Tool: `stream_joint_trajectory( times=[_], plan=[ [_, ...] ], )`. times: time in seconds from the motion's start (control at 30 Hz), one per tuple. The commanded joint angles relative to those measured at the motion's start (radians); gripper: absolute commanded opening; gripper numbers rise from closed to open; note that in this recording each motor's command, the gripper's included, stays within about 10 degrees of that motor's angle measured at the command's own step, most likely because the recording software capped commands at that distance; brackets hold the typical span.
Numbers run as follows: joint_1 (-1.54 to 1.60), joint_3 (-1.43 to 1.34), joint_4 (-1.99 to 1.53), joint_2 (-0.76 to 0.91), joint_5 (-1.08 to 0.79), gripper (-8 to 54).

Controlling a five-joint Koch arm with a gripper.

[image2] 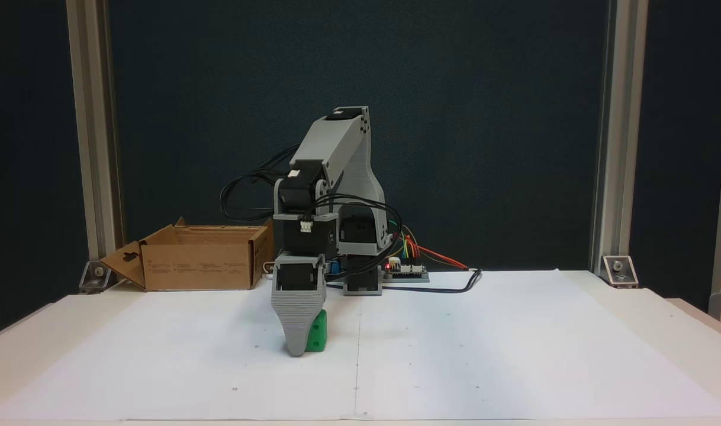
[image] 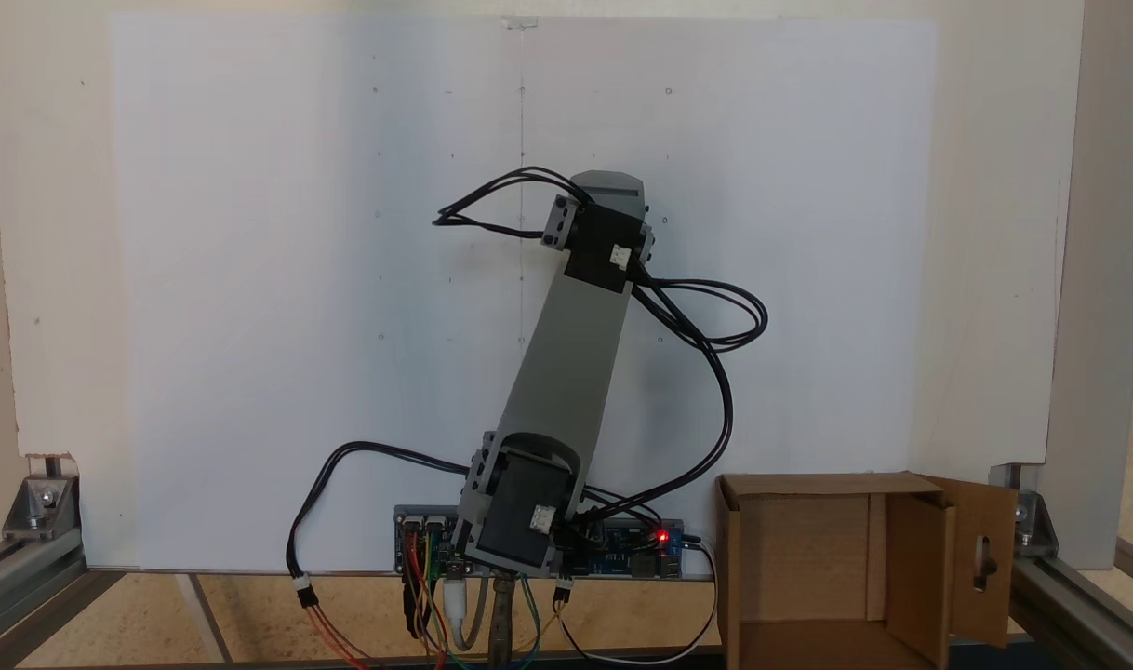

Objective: Grasp a green dice and put it in the bin.

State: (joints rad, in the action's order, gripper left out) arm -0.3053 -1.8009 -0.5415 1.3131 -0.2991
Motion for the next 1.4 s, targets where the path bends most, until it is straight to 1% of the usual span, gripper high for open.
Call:
stream_joint_trajectory(
  times=[0.0, 0.03, 0.07, 0.13, 0.17, 0.4, 0.5, 0.7, 0.87, 0.93, 1.13, 1.23, 1.37],
  plan=[
    [0.003, 0.018, 0.003, 0.003, -0.051, 26.2],
    [0.006, 0.018, 0.002, 0.003, -0.049, 24.8],
    [0.009, 0.018, -0.002, 0.003, -0.049, 20.2],
    [0.012, 0.018, -0.003, 0.003, -0.049, 13.3],
    [0.015, 0.018, -0.003, 0.003, -0.049, 11.5],
    [0.028, 0.034, -0.075, 0.038, -0.025, 11.4],
    [0.028, 0.14, -0.256, 0.091, 0.018, 11.4],
    [-0.005, 0.457, -0.581, 0.183, 0.137, 11.4],
    [-0.04, 0.532, -0.839, 0.305, 0.175, 11.4],
    [-0.077, 0.534, -0.873, 0.374, 0.175, 11.4],
    [-0.354, 0.552, -0.871, 0.442, 0.121, 11.4],
    [-0.569, 0.65, -0.87, 0.442, 0.051, 11.4],
    [-0.863, 0.693, -0.857, 0.41, -0.064, 11.4]
  ],
)
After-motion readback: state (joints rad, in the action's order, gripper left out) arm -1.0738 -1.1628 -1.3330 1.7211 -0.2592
